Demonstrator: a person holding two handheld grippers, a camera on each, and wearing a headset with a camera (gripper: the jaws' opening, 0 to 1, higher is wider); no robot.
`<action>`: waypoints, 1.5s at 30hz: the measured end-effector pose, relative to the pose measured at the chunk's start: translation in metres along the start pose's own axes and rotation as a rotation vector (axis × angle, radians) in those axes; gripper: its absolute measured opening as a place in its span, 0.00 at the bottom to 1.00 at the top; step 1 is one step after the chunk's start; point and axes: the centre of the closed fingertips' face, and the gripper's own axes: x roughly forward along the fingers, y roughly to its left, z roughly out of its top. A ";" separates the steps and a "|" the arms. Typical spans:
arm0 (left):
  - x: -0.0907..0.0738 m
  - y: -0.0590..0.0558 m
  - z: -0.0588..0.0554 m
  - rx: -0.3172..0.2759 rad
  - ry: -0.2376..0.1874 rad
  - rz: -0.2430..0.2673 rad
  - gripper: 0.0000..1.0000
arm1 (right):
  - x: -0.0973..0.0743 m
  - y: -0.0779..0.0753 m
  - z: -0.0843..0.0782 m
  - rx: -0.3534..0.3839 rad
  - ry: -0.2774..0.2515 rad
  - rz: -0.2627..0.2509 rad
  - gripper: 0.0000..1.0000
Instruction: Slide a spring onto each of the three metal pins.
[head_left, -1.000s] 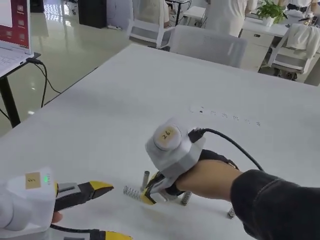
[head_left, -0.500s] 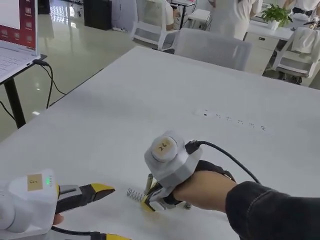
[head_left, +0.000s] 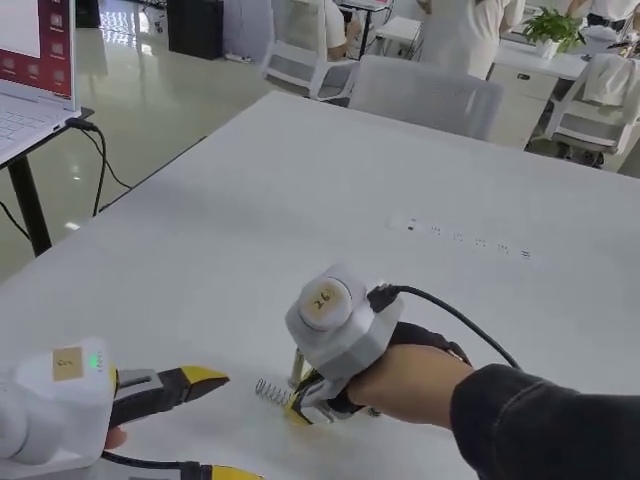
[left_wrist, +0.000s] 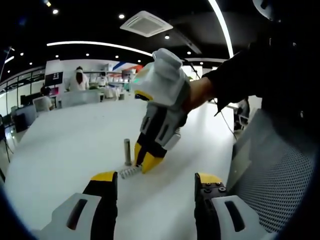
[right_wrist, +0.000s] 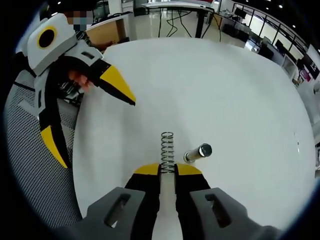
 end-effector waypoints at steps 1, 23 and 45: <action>0.000 0.000 0.000 0.000 0.001 0.000 0.57 | -0.002 0.002 0.000 0.000 0.002 0.008 0.08; 0.006 -0.012 0.015 0.041 0.004 -0.036 0.53 | -0.065 0.027 -0.002 -0.098 0.041 0.058 0.08; 0.013 -0.019 0.038 0.133 -0.003 -0.079 0.41 | -0.089 0.042 0.008 -0.167 0.036 0.085 0.08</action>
